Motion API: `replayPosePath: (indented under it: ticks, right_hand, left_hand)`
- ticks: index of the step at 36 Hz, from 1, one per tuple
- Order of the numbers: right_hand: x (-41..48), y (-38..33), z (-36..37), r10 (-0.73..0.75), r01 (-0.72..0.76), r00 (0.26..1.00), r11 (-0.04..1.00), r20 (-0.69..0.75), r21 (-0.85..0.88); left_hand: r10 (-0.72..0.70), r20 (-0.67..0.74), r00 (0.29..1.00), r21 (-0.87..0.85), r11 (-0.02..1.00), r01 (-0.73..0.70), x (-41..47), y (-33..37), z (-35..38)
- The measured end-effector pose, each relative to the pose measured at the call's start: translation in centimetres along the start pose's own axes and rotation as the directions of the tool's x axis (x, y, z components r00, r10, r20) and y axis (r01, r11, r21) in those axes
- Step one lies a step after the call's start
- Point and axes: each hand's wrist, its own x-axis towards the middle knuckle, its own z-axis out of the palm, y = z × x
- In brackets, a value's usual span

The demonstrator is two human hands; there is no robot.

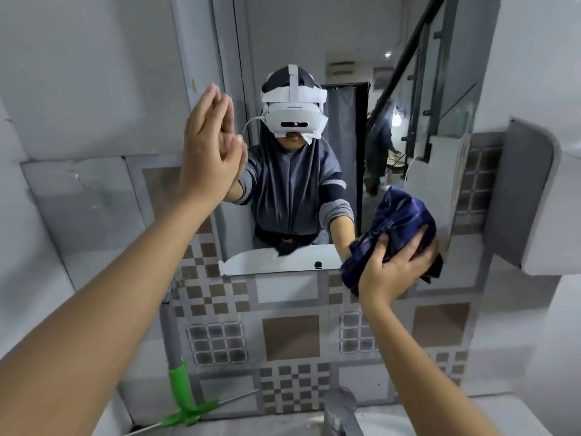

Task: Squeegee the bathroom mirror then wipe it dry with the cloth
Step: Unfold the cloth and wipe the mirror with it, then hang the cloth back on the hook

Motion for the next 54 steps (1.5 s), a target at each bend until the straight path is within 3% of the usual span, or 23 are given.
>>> replayPosePath:
  ticks: [9,17,23,30,40,49,54]
  right_hand:
    - [-8.0,-3.3,3.7,-0.173,0.169,0.981,0.985,0.088,0.045]
    - [-15.6,-7.8,7.1,-0.302,0.290,0.940,0.953,0.162,0.093]
    - [-19.6,-9.6,8.6,-0.403,0.394,0.882,0.915,0.245,0.089]
    - [-21.2,-10.1,8.3,-0.493,0.527,0.772,0.849,0.400,0.030]
    - [-20.3,-10.7,4.2,-0.495,0.578,0.648,0.814,0.578,0.049]
    - [-19.5,-13.5,-0.2,-0.603,0.550,0.520,0.778,0.606,0.303]
    - [-19.6,-15.6,-2.4,-0.606,0.389,0.368,0.789,0.706,0.475]
  left_hand:
    - [-0.098,0.114,0.989,-0.181,0.976,0.118,-8.5,-0.7,-1.5]
    - [-0.344,0.387,0.855,-0.343,0.808,0.480,-13.8,-1.8,-4.0]
    - [-0.508,0.390,0.768,-0.370,0.678,0.636,-14.8,-3.7,-5.8]
    - [-0.569,0.326,0.754,-0.362,0.662,0.656,-15.2,-5.6,-7.0]
    - [-0.452,0.355,0.818,-0.294,0.777,0.557,-13.3,-5.6,-9.6]
    - [-0.374,0.415,0.829,-0.250,0.829,0.500,-11.8,-4.4,-14.1]
    - [-0.305,0.533,0.789,-0.236,0.842,0.484,-12.3,-3.6,-17.6]
